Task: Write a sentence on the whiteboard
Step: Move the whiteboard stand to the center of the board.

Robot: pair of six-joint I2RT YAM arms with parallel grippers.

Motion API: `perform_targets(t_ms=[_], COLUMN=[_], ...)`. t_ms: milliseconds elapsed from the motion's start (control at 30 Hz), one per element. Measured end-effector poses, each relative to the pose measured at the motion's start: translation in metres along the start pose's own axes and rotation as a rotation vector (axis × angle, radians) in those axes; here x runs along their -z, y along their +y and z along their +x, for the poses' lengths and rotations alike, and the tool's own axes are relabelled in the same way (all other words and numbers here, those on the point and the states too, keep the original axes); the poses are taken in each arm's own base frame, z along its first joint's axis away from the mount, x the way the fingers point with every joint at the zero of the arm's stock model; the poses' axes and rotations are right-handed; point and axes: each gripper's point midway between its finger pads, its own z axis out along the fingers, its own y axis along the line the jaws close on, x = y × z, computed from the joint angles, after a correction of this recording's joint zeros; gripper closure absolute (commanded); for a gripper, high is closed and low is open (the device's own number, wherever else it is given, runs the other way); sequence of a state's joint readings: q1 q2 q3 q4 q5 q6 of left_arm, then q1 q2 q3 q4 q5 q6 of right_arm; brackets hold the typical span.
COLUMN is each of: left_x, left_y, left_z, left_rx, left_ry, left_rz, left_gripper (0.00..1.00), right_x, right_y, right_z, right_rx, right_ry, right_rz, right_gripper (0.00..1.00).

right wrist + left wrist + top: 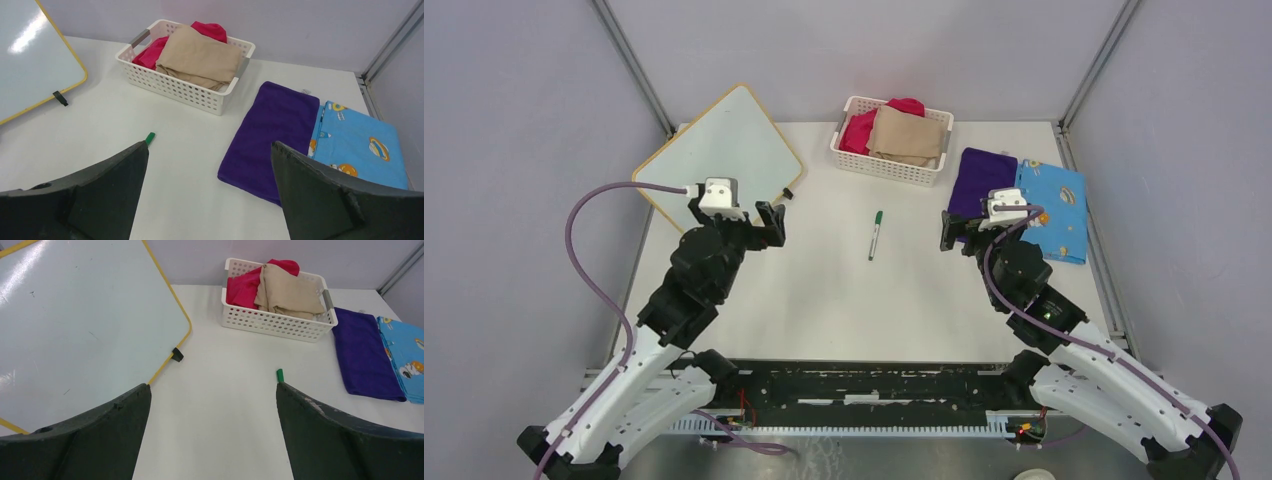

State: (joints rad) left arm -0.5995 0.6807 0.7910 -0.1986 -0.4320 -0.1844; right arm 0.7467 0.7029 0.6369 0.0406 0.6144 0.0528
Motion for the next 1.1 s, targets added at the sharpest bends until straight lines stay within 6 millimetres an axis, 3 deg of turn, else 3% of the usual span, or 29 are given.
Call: perform_targets(t_ms=[633,733,867,1100], left_x=[0.003,0.002,-0.002,-0.016], left_y=[-0.002,-0.001,0.002,0.008], left_z=[-0.001,0.002,0.010,0.035], left_rx=[0.013,0.008,-0.005,-0.051], left_ry=[-0.026,-0.017,0.005,0.089], left_rz=[0.026,0.016,-0.013,-0.077], left_gripper=[0.00,0.00,0.00,0.00], right_x=[0.000,-0.004,-0.008,-0.004], right_y=[0.018,0.028,0.046,0.063], right_z=[0.001,0.014,0.046,0.086], right_rx=[0.052,0.060,0.077,0.062], right_ry=[-0.013,0.030,0.136,0.268], right_rz=[-0.106,-0.144,-0.210,-0.277], right_gripper=[0.02,0.03,0.05,0.07])
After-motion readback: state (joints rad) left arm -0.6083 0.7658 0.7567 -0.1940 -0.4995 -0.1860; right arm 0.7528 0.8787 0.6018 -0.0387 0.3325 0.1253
